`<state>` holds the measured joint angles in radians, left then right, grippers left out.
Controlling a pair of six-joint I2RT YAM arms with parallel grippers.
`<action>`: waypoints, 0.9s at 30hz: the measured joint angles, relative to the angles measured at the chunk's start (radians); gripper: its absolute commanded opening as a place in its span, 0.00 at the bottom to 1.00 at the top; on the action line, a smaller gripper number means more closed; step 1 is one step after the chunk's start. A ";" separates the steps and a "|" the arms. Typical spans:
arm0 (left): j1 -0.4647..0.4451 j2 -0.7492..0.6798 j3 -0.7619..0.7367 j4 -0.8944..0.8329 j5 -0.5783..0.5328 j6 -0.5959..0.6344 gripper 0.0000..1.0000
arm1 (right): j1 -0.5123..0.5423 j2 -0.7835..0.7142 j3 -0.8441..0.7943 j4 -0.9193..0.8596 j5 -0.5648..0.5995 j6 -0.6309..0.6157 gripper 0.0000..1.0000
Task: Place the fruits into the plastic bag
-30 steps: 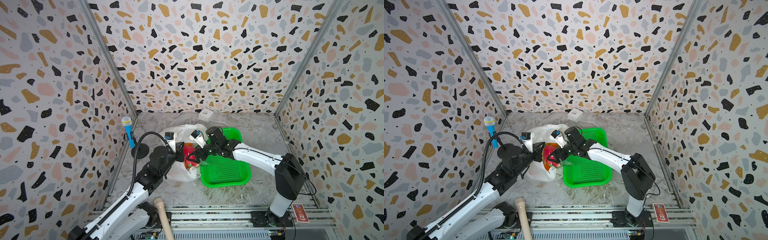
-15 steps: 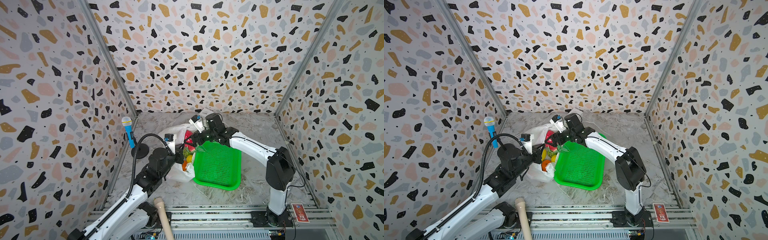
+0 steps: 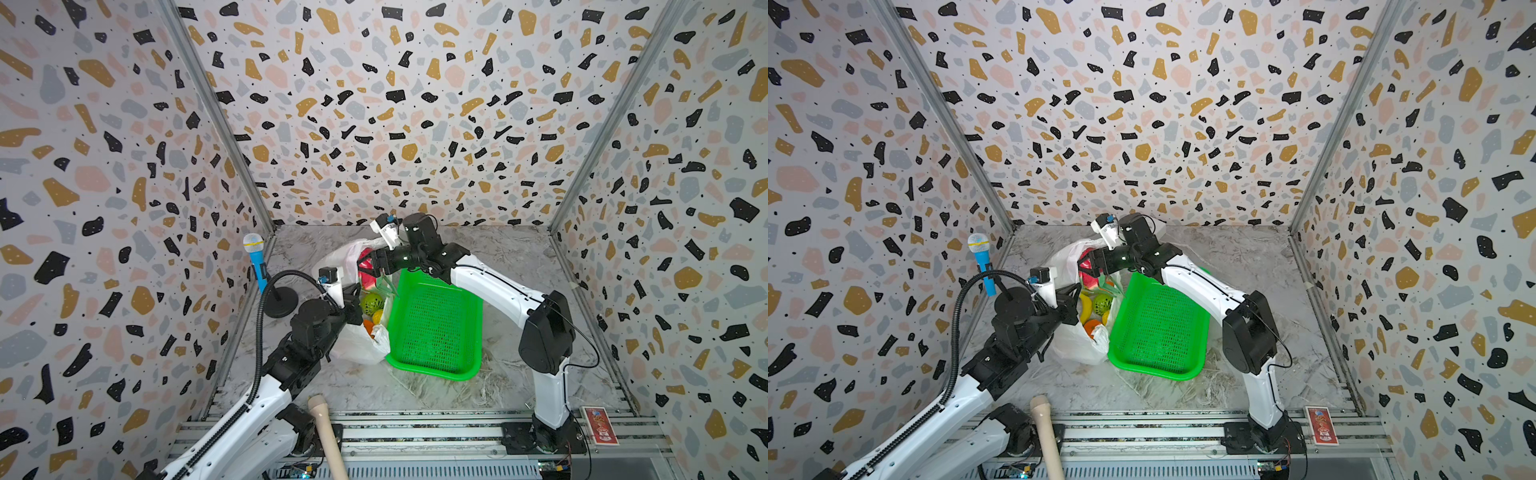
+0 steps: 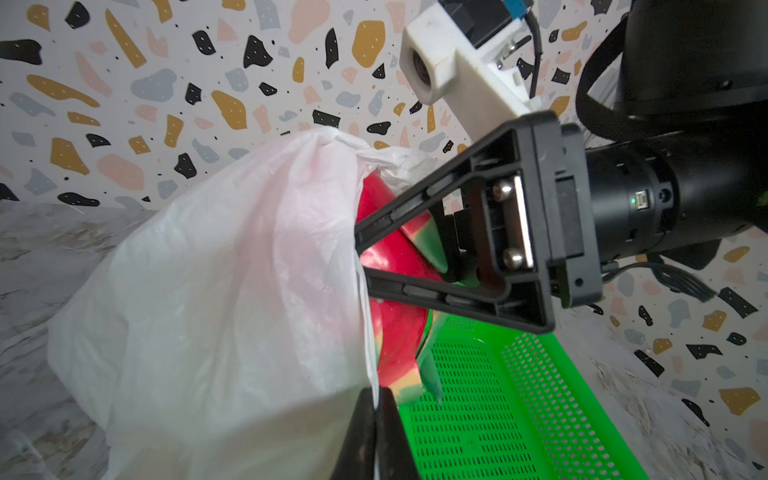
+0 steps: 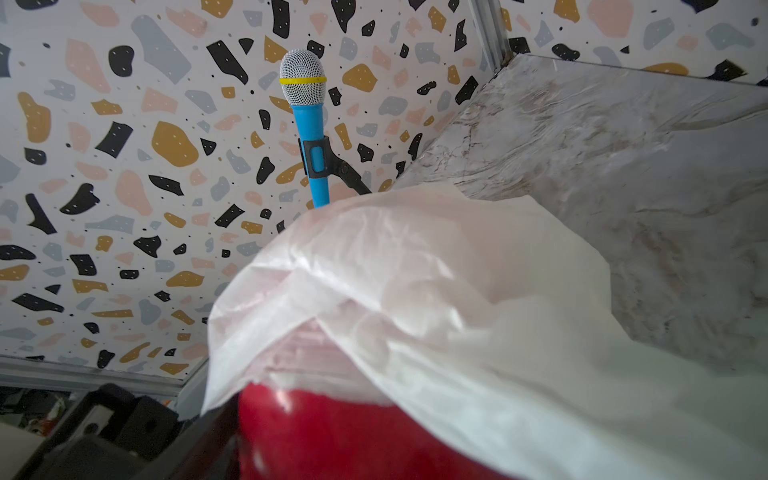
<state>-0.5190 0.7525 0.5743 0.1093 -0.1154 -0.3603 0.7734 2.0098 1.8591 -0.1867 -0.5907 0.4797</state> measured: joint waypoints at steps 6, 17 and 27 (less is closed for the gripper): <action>0.000 -0.005 -0.012 0.011 -0.035 -0.003 0.00 | 0.009 0.020 -0.056 0.093 -0.056 0.229 0.55; 0.000 -0.007 -0.018 0.011 -0.050 -0.003 0.00 | 0.016 0.023 -0.288 0.386 0.005 0.544 0.59; 0.000 -0.006 -0.019 0.011 -0.051 -0.018 0.00 | 0.051 0.143 -0.243 0.550 0.070 0.657 0.65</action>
<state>-0.5190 0.7464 0.5556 0.1207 -0.1661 -0.3782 0.8249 2.1532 1.6165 0.3637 -0.5209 1.1366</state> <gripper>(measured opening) 0.047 0.882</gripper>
